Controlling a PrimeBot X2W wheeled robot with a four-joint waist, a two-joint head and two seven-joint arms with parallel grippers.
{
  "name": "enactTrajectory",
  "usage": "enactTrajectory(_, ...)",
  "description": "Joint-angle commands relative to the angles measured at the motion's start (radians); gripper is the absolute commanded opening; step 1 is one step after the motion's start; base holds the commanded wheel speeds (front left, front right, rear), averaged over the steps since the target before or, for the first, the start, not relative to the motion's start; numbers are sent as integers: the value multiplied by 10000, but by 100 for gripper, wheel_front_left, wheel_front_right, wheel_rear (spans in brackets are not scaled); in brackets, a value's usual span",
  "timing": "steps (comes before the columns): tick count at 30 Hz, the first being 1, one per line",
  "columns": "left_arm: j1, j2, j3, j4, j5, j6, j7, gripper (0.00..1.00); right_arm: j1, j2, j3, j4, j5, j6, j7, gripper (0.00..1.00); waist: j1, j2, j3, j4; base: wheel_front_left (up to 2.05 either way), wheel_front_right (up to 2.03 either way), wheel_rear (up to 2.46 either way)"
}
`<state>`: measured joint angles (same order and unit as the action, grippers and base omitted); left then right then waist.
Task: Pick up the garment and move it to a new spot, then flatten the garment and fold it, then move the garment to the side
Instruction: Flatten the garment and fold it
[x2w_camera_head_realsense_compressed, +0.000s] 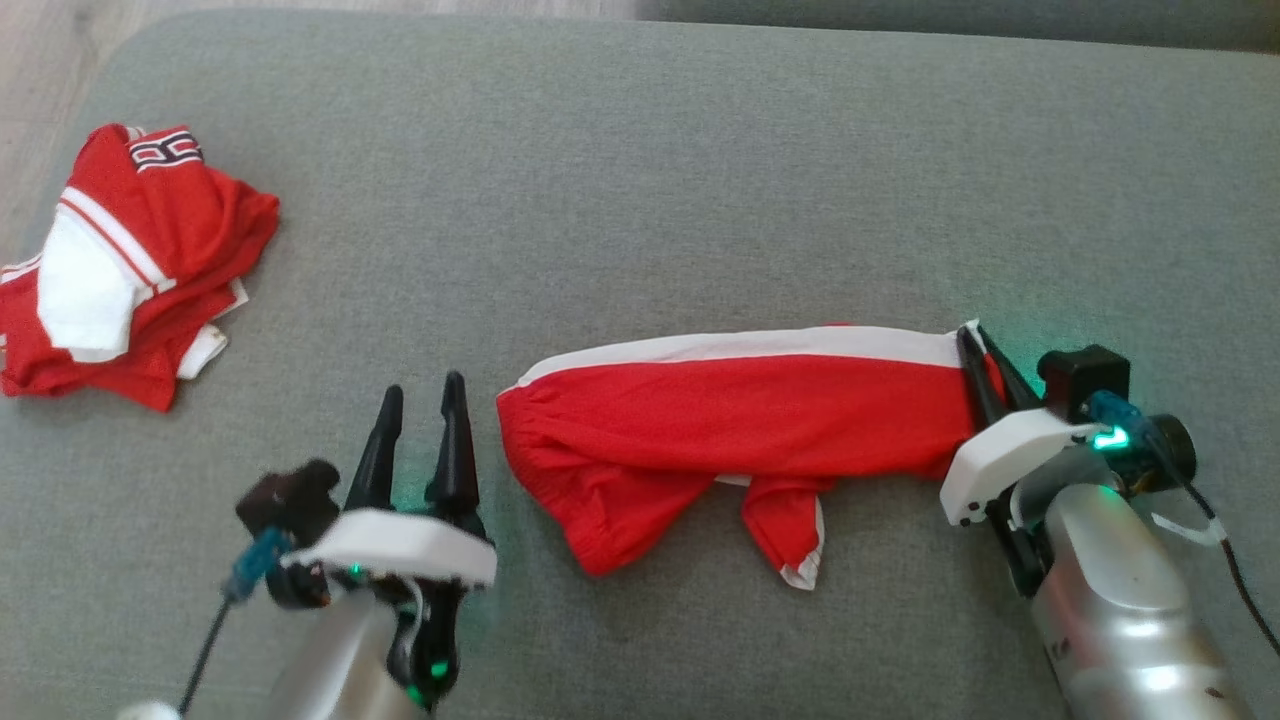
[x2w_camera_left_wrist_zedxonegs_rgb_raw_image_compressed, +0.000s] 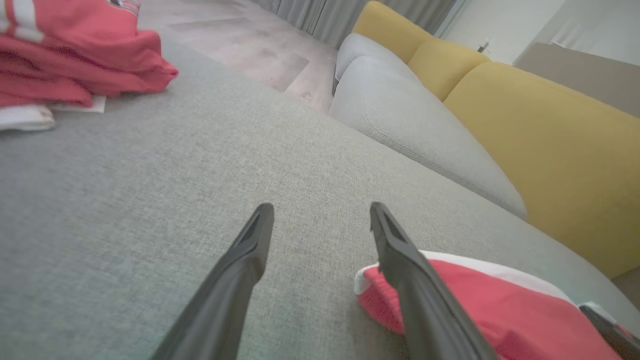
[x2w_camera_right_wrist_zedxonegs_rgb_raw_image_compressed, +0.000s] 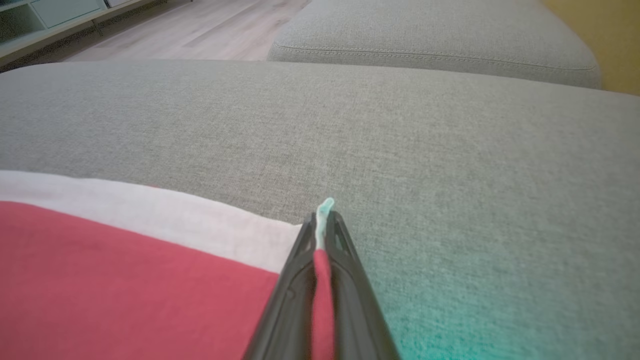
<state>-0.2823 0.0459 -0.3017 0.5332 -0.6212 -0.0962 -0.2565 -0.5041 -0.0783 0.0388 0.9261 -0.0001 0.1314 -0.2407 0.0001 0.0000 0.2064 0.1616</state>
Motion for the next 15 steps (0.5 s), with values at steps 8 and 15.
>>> enactTrajectory(8,-1852,43,-698,1190,-3120,-334,1314,100,124,59,393,-357,86,-7,-202,0,-1,0,-1,-123,0,0,0)
enactTrajectory(15,-1939,102,-1447,1127,-4298,-342,2453,100,216,59,405,-458,117,-7,-207,0,-1,0,-38,-93,0,0,0)
